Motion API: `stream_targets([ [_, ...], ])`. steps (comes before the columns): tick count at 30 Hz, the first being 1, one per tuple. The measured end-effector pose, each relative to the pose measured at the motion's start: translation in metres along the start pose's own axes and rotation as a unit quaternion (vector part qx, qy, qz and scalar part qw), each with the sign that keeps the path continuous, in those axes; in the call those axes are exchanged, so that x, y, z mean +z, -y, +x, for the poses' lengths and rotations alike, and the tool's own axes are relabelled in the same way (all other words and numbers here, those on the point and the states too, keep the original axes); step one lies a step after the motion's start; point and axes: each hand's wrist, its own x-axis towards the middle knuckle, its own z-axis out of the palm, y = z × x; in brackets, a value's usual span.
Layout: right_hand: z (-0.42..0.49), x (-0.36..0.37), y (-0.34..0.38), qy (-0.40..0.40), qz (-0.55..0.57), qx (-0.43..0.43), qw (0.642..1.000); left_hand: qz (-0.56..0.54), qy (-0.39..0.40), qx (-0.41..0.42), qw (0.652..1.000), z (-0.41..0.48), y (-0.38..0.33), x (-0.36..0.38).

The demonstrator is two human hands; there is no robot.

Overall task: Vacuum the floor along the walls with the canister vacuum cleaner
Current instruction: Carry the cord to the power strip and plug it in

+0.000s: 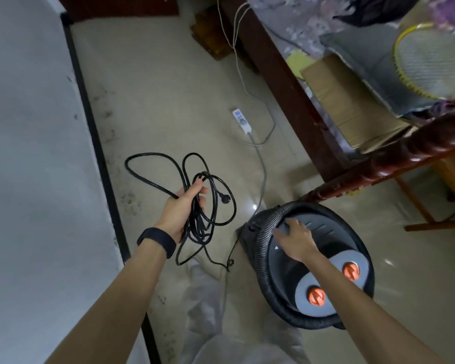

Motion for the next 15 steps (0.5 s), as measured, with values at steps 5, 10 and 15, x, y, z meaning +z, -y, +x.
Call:
stream_targets([
  [5,-0.059,-0.015,0.139,-0.019,0.279,-0.059,0.958,0.088,0.104,0.029,0.990,0.004,-0.067,-0.030],
  [10,-0.088,-0.030,0.231,0.093,0.492,-0.090,0.861,0.188,0.261,0.039,0.946,0.013,-0.121,-0.055],
  [15,-0.090,-0.046,0.287,0.046,0.537,-0.134,0.832,0.267,0.312,0.046,0.911,0.034,-0.174,-0.074],
])
